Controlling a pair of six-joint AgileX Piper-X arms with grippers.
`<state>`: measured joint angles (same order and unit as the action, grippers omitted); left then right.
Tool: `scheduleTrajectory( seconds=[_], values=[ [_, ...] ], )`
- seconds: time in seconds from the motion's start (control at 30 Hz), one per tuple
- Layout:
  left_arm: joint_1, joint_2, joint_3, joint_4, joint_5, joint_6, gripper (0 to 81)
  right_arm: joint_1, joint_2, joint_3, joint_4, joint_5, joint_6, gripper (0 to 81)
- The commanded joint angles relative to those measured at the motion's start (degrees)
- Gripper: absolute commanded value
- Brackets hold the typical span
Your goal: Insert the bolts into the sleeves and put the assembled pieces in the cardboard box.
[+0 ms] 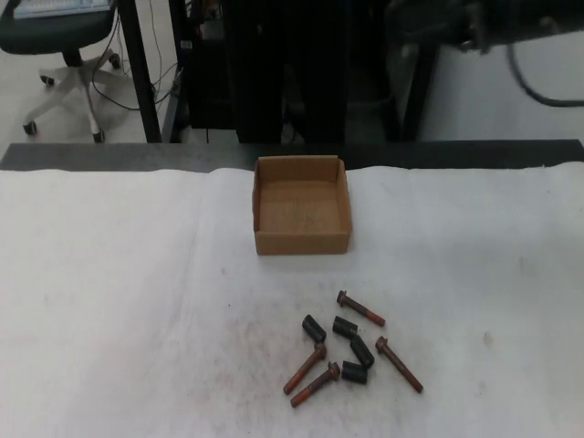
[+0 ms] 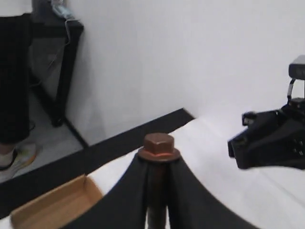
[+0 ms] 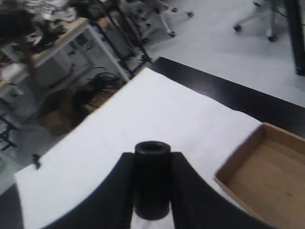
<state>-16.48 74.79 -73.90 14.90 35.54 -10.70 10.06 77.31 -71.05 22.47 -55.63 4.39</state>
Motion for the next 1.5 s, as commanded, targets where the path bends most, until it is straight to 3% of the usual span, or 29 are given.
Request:
scheduleTrajectory(
  seconds=[0.0,0.23,0.47,0.6,0.77,1.0,1.47],
  values=[
    [-1.49,-1.21,3.02,-9.57,2.36,-6.81,0.3,-0.21,-4.11,3.17,-4.39,-4.02,0.49,0.8],
    [-7.46,-1.47,16.45,-47.37,4.42,-18.32,0.3,3.65,-11.07,12.83,-13.51,3.08,0.52,0.8],
    [-8.37,-1.47,18.76,-62.25,4.84,-25.91,0.3,9.52,-10.37,19.43,-19.96,8.97,0.77,0.8],
    [-8.42,-1.47,18.76,-64.62,8.77,-32.28,0.3,14.18,-10.28,21.79,-33.93,16.16,2.67,0.8],
    [-8.42,-1.47,18.76,-64.62,11.24,-33.47,0.3,18.56,-10.28,22.31,-45.05,21.10,2.64,0.8],
    [-8.42,-1.47,18.76,-64.62,11.23,-30.50,0.3,20.76,-10.28,22.31,-45.81,20.56,4.72,0.8],
    [-8.42,-1.47,18.76,-59.02,14.00,-22.84,0.3,20.87,-10.28,22.21,-45.81,19.16,5.03,0.8]
  ],
)
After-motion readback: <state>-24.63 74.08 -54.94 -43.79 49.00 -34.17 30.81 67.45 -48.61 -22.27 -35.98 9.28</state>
